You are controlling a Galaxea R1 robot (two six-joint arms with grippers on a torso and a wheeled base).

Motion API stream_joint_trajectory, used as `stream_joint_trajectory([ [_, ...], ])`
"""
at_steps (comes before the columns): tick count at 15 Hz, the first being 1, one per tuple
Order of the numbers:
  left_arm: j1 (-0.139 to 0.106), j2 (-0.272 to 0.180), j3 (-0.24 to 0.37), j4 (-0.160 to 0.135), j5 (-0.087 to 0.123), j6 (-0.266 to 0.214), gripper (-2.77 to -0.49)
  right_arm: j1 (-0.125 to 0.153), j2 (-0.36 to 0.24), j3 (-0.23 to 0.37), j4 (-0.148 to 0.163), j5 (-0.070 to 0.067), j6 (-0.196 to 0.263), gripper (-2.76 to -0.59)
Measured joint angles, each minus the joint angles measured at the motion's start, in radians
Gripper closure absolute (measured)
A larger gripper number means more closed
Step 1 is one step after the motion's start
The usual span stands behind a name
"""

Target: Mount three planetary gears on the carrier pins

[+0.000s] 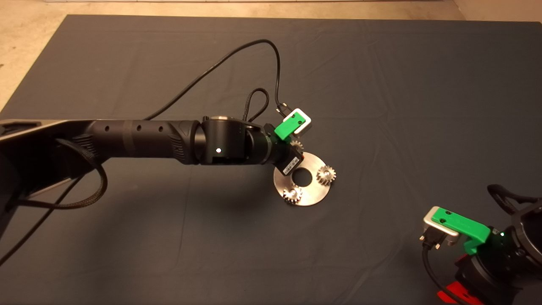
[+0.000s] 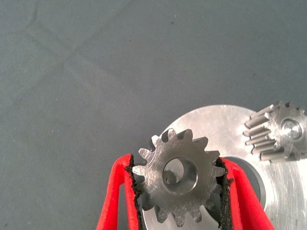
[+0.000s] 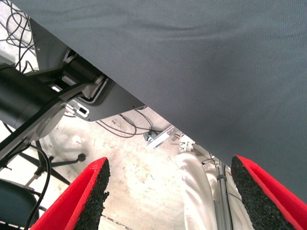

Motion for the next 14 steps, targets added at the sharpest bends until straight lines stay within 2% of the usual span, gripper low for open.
stream_joint_trajectory([
  [1,0.001,0.0,-0.005,0.0,-0.017,0.0,-0.59,0.0,0.0,0.0,0.0,0.0,0.003,-1.86],
  [2,0.005,0.0,-0.011,0.004,-0.024,0.0,-0.59,0.0,0.0,0.0,0.0,0.0,0.006,-1.86],
  [8,0.024,-0.007,-0.013,0.022,-0.033,0.0,-0.59,0.0,0.004,0.0,0.001,0.0,0.01,-1.86],
  [14,0.033,-0.017,-0.013,0.042,-0.059,0.0,-0.59,0.0,0.029,0.0,0.001,0.0,0.024,-1.86],
])
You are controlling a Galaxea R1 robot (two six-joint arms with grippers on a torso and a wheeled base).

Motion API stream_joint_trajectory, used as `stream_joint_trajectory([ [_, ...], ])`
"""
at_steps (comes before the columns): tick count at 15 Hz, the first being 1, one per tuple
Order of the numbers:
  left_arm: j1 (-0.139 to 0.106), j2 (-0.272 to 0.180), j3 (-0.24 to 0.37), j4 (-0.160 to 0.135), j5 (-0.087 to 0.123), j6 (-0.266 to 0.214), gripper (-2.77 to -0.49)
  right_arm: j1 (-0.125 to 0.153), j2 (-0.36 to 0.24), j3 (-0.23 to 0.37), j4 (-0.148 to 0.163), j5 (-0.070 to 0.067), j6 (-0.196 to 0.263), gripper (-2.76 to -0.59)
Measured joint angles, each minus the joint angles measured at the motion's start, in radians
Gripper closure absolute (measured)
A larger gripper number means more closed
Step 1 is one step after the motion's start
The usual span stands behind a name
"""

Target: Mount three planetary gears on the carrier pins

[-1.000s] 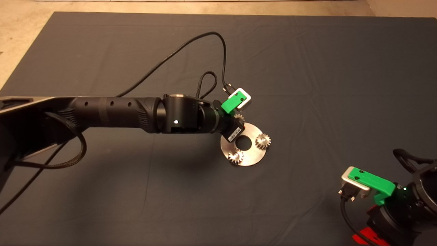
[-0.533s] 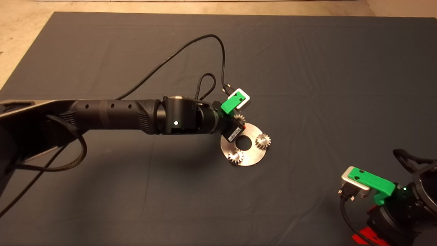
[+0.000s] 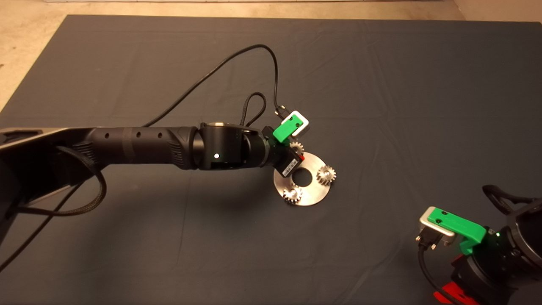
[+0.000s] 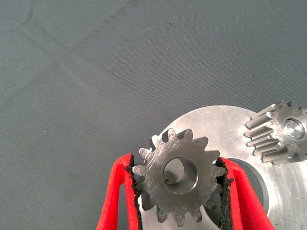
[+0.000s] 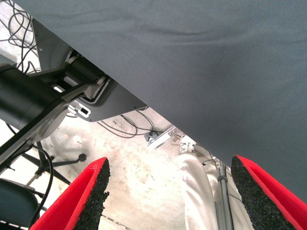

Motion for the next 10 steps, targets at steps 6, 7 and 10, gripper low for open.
stream_joint_trajectory([
  [6,0.0,-0.001,0.0,0.004,0.0,0.0,-0.59,0.0,0.033,0.0,0.0,0.0,0.02,-1.86],
  [7,0.0,0.0,0.0,0.004,0.0,0.0,-0.59,0.0,0.033,0.0,0.0,0.0,0.022,-1.86],
  [10,0.014,0.0,0.0,0.021,-0.023,-0.001,-0.59,0.0,0.034,0.0,0.0,0.0,0.027,-1.86],
])
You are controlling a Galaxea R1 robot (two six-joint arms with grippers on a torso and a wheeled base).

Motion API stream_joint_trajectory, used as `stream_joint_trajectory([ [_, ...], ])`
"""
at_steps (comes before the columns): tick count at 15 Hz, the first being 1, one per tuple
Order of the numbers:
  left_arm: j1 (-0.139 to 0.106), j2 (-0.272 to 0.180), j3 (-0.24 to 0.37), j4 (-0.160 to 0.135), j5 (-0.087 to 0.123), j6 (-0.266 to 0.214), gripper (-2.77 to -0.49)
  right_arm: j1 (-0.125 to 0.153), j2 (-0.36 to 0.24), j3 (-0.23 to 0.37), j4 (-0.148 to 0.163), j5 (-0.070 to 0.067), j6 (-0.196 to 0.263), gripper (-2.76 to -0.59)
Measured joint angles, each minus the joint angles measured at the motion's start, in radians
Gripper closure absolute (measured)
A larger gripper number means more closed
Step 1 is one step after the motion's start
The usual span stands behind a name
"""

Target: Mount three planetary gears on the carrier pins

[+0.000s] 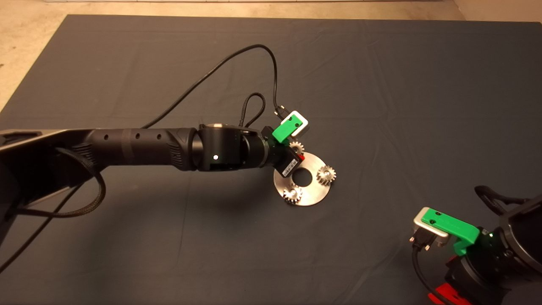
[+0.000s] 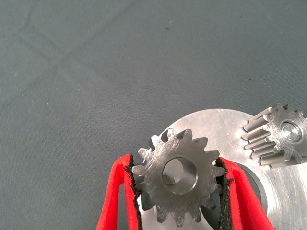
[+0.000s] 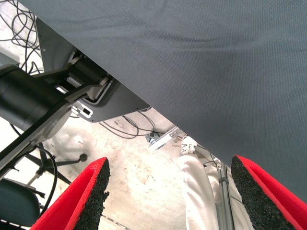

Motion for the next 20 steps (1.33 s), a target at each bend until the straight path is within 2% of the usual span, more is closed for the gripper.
stream_joint_trajectory([
  [5,0.007,0.012,0.0,0.012,-0.003,0.0,-0.59,0.0,0.008,0.0,0.0,0.0,0.0,-1.86],
  [8,0.019,0.012,0.0,0.027,-0.016,0.0,-0.59,0.0,0.008,0.0,0.0,0.0,0.0,-1.86],
  [12,0.043,0.011,0.001,0.072,-0.039,0.001,-0.59,0.0,0.008,0.0,0.0,0.0,0.0,-1.86],
  [14,0.05,0.012,0.003,0.082,-0.047,0.005,-0.59,0.0,0.008,0.0,0.0,0.0,0.0,-1.86],
  [17,0.05,0.012,0.004,0.082,-0.045,0.008,-0.59,0.001,0.008,0.0,0.0,0.0,0.0,-1.86],
  [20,0.05,0.017,0.005,0.081,-0.035,0.008,-0.59,0.034,0.005,-0.009,0.0,0.001,-0.002,-1.86],
])
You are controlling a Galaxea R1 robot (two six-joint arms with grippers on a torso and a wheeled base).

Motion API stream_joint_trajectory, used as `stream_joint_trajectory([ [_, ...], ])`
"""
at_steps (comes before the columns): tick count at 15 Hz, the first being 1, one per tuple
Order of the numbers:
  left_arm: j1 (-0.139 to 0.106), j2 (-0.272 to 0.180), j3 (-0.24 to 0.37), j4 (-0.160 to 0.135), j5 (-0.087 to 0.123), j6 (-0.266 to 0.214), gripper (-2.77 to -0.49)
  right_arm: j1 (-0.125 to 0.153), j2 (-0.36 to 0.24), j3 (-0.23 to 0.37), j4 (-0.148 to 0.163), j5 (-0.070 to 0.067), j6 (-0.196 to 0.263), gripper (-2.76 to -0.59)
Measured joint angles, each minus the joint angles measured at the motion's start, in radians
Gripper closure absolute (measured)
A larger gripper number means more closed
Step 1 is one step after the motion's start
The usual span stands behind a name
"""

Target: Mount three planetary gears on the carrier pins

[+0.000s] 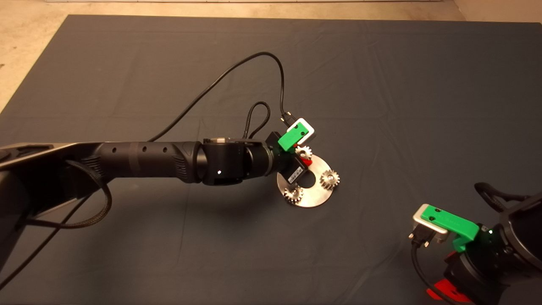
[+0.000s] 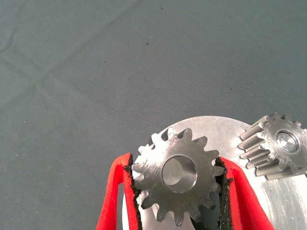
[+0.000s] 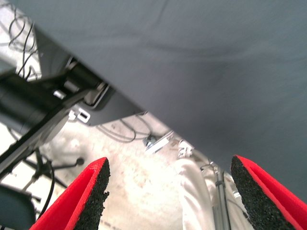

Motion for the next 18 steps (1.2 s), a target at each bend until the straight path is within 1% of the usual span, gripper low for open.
stream_joint_trajectory([
  [1,0.0,0.0,0.003,0.0,0.006,0.0,-0.59,0.018,-0.014,-0.015,0.0,0.003,-0.012,-1.86],
  [2,0.0,0.002,0.004,-0.001,0.011,0.0,-0.59,0.037,-0.042,-0.043,0.0,0.004,-0.031,-1.86],
  [3,0.0,0.003,0.008,-0.001,0.022,0.002,-0.59,0.053,-0.075,-0.07,0.0,0.0,-0.059,-1.86],
  [4,0.0,0.004,0.012,-0.001,0.033,0.004,-0.59,0.062,-0.105,-0.085,0.0,-0.002,-0.08,-1.86],
  [6,0.0,0.009,0.015,0.0,0.054,0.006,-0.59,0.069,-0.161,-0.099,0.0,-0.001,-0.122,-1.86],
  [8,0.0,0.014,0.022,0.0,0.08,0.007,-0.59,0.072,-0.208,-0.104,0.0,-0.001,-0.151,-1.86],
  [10,0.0,0.019,0.033,-0.001,0.118,0.018,-0.59,0.075,-0.234,-0.103,0.0,-0.002,-0.17,-1.86],
  [11,0.0,0.02,0.037,-0.005,0.13,0.035,-0.59,0.076,-0.241,-0.102,0.0,-0.001,-0.174,-1.86],
  [12,0.0,0.02,0.037,-0.01,0.13,0.048,-0.59,0.076,-0.248,-0.099,0.0,-0.001,-0.176,-1.86],
  [14,0.0,0.02,0.038,-0.022,0.13,0.091,-0.59,0.076,-0.25,-0.088,0.0,-0.001,-0.18,-1.86],
  [16,-0.001,0.02,0.038,-0.038,0.129,0.097,-0.59,0.076,-0.258,-0.077,0.0,0.0,-0.182,-1.86],
  [17,-0.006,0.022,0.038,-0.053,0.131,0.104,-0.59,0.068,-0.262,-0.074,0.0,-0.001,-0.183,-1.86],
  [18,-0.021,0.026,0.034,-0.085,0.139,0.113,-0.59,0.059,-0.264,-0.07,0.0,0.0,-0.183,-1.86],
])
